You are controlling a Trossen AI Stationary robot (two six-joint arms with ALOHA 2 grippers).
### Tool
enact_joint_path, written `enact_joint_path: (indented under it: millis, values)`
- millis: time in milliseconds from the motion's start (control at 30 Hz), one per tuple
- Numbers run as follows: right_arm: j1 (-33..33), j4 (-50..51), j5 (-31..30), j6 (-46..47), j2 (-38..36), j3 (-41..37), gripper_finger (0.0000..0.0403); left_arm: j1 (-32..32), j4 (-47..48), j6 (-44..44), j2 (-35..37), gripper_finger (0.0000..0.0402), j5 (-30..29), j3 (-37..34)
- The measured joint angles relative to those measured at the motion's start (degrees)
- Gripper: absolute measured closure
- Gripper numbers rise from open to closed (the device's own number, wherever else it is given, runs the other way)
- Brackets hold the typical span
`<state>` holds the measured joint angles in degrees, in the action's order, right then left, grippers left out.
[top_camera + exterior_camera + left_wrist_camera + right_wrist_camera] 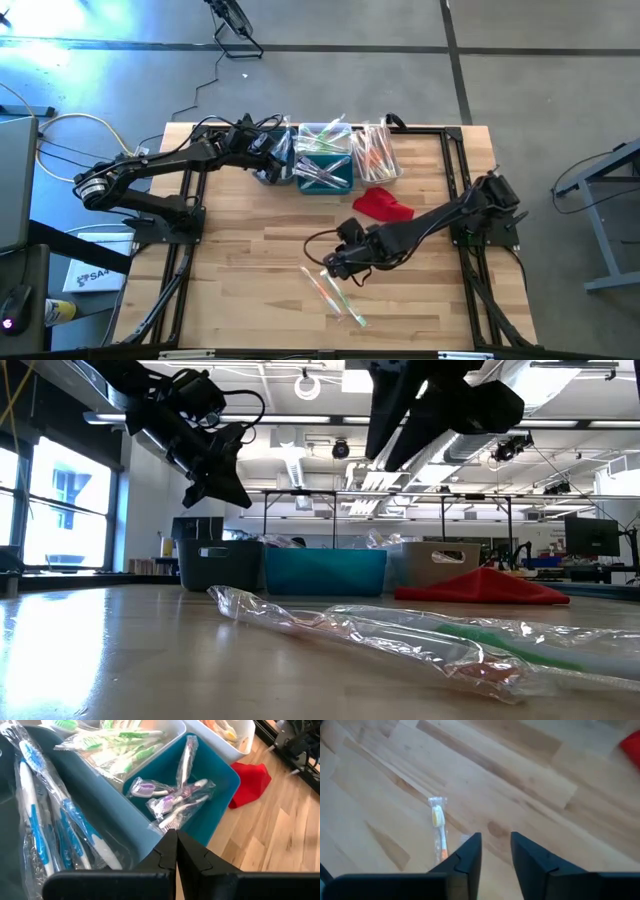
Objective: Pick & Place Toothbrushes
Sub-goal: Put the green toothbrush into the transparent bin
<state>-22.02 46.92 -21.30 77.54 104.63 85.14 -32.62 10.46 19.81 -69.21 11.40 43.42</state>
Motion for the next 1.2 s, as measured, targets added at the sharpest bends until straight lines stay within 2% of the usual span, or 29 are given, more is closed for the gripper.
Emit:
enact_joint_path:
  millis: [133, 267, 600, 833, 1200]
  values:
    - [0.0, -0.2, 3.4, 1.9, 1.1, -0.1, 0.0281, 0.0, 0.0, 0.0, 0.0, 0.0402, 0.0, 0.0]
    - [-0.5, -1.0, 3.2, 1.9, 1.9, 0.0, 0.0269, 0.0, 0.1, 0.0, 0.0, 0.0402, -0.1, 0.0]
    - [-2.5, -3.6, 3.5, 1.9, 7.1, 0.0, 0.0278, 0.0, 0.1, 0.0, 0.0, 0.0402, -0.1, 0.0]
    - [-3.9, -9.0, 10.3, 1.9, 10.9, 0.0, 0.0280, 0.0, 0.0, 0.0, -0.1, 0.0402, -0.1, 0.0]
    - [-5.0, -10.0, 11.3, 1.9, 12.2, 0.0, 0.0280, 0.0, 0.4, 0.0, -0.3, 0.0402, -0.5, 0.0]
